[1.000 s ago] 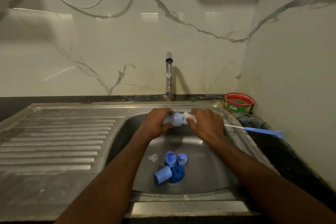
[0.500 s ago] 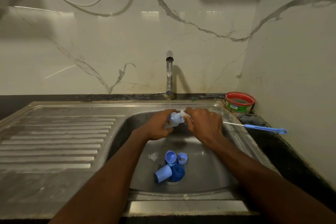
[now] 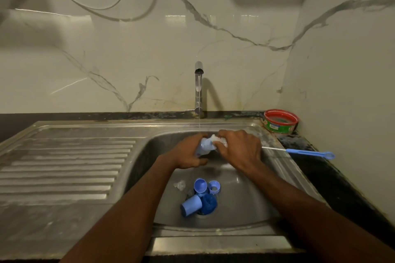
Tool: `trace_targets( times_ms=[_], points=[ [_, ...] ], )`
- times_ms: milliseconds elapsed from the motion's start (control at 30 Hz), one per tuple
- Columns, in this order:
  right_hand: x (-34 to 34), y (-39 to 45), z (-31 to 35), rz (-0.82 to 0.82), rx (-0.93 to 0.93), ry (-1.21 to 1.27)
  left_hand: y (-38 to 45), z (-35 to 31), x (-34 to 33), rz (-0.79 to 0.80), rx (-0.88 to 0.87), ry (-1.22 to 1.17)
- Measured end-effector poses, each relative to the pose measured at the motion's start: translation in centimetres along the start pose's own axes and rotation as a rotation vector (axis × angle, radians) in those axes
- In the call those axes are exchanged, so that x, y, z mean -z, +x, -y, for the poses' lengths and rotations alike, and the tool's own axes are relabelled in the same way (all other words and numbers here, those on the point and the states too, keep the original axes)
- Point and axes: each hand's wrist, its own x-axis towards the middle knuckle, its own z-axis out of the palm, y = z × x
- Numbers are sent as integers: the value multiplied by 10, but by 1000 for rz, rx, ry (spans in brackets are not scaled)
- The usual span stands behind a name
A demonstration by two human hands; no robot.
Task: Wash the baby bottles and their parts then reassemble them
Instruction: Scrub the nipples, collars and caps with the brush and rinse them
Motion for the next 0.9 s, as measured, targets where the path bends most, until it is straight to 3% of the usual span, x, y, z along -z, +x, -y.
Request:
trace_targets(
  times_ms=[133, 300, 400, 533, 600, 667, 767, 900],
  points=[
    [-3, 4, 3, -10, -114, -16, 2, 5, 10, -95, 10, 121],
    [7, -3, 10, 17, 126, 4, -6, 4, 21, -314, -68, 234],
    [6, -4, 7, 21, 131, 5, -3, 4, 9, -250, -45, 178],
    [-3, 5, -1, 18, -47, -53, -3, -8, 1, -69, -18, 32],
    [-7, 9, -5, 9, -136, -49, -1, -13, 3, -95, -22, 76],
    [-10, 10, -7, 19, -175, -7, 1, -15, 13, -218, -24, 164],
    [-5, 6, -2, 39, -71, 1, 1, -10, 22, -350, -58, 236],
    [2, -4, 6, 17, 152, 12, -2, -1, 9, -369, 3, 305]
  ],
)
